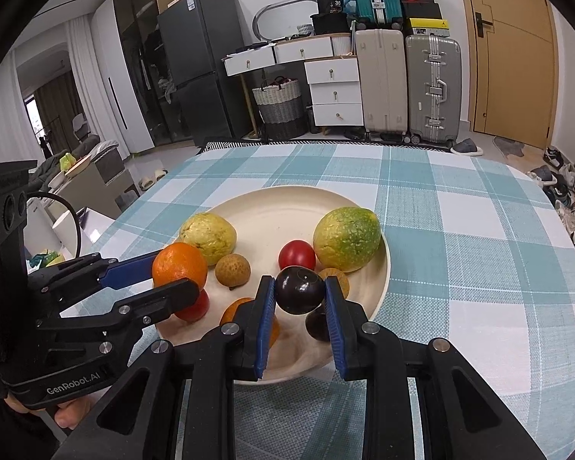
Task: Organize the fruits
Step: 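Lift and carry the orange and plum over the cream plate with both grippers, then open the left gripper on the plate while the right gripper releases the plum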
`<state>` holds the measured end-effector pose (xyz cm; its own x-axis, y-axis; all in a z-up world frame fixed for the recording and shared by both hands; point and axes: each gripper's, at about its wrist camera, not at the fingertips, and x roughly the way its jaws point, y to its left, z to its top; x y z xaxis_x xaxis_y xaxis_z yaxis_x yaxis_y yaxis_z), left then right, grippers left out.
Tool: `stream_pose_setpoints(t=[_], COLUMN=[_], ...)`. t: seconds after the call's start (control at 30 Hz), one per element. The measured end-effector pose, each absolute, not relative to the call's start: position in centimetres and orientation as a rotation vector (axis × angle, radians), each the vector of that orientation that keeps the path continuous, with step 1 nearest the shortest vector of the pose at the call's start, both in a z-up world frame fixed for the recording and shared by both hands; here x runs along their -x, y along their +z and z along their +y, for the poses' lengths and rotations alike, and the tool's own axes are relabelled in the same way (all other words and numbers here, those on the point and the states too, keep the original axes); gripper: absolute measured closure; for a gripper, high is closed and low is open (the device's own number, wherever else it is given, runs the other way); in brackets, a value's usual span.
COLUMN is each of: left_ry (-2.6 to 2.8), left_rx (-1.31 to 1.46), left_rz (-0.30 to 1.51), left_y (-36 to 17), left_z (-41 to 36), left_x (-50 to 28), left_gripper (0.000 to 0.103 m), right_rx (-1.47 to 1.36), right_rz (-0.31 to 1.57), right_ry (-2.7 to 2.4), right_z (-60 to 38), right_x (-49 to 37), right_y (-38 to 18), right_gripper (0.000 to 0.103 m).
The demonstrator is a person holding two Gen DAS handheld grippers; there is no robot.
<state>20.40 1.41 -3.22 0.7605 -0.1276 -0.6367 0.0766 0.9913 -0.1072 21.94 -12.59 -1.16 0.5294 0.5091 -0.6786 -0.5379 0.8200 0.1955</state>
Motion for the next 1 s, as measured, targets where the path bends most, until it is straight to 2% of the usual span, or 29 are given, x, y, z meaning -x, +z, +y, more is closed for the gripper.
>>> stream_pose_setpoints(t=[0.4, 0.6, 1.0], left_ry=[-0.116, -0.113, -0.115], left_rx=[0.049, 0.051, 0.045], left_rz=[0.699, 0.699, 0.672], left_y=[-3.4, -3.4, -3.2], left_z=[0.9, 0.9, 0.8], left_x=[-20.4, -20.3, -19.8], left_gripper=[0.066, 0.066, 0.065], right_rx=[0.044, 0.035, -0.011], right_rz=[0.824, 0.778, 0.758], right_ry=[0.622, 0.605, 0.573], right_z=[-12.0, -12.7, -14.6], right_x=[-22.2, -21.8, -21.3], right_y=[-2.0, -1.4, -1.3], right_gripper=[0.076, 0.058, 0.039])
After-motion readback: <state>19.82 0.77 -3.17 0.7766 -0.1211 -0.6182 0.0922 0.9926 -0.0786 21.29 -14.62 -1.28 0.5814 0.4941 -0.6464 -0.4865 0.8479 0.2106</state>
